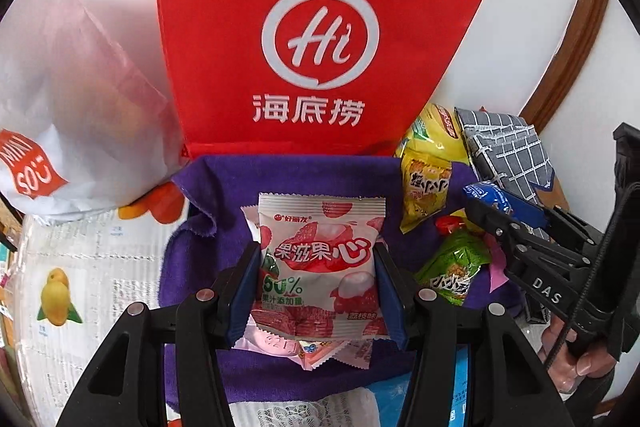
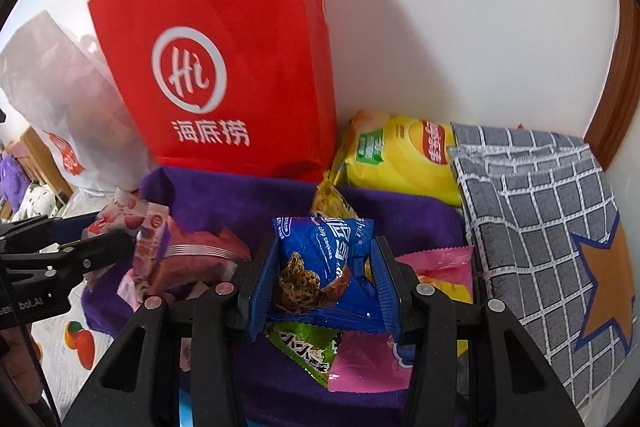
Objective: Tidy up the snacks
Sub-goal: 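Lower both snacks onto the towel and open both tools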
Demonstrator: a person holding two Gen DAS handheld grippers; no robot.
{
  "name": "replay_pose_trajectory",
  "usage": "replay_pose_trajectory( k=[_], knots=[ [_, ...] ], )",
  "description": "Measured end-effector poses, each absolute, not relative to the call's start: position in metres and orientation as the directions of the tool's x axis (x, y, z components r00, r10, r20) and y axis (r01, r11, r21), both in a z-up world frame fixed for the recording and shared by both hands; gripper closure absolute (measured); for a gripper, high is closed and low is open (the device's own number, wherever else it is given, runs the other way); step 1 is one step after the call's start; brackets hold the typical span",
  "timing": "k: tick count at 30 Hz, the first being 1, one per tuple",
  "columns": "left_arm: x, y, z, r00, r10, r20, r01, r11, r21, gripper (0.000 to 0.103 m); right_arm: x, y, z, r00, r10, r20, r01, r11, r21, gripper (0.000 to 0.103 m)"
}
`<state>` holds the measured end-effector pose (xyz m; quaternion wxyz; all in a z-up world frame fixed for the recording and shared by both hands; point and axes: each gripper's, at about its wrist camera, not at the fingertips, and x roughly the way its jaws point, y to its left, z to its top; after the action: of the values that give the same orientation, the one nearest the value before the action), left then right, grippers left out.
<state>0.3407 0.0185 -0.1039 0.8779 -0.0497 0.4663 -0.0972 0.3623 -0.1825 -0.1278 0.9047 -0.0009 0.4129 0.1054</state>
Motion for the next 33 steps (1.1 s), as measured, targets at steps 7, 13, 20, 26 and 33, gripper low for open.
replay_pose_trajectory(
  k=[7,13,20,26,33],
  knots=[
    [0.344,0.012,-0.119,0.514,-0.217,-0.830,0.135,0.976,-0.172,0.052,0.368,-0.179,-0.141,0.614,0.185,-0.767,-0.202,0.977,0.074,0.057],
    [0.349,0.010,-0.128,0.490,-0.217,-0.844,0.142,0.975,-0.169,0.052,0.371,-0.174,-0.150,0.593,0.200,-0.780,-0.224,0.971,0.078,0.057],
    [0.353,0.005,-0.136,0.464,-0.238,-0.853,0.155,0.970,-0.187,0.051,0.369,-0.168,-0.156,0.577,0.201,-0.792,-0.249,0.966,0.063,0.056],
    [0.353,0.002,-0.137,0.461,-0.239,-0.855,0.160,0.970,-0.185,0.051,0.369,-0.168,-0.157,0.567,0.205,-0.798,-0.258,0.964,0.064,0.056],
    [0.357,0.000,-0.143,0.438,-0.243,-0.866,0.166,0.968,-0.187,0.050,0.368,-0.167,-0.157,0.559,0.207,-0.803,-0.273,0.960,0.057,0.056]
  ],
)
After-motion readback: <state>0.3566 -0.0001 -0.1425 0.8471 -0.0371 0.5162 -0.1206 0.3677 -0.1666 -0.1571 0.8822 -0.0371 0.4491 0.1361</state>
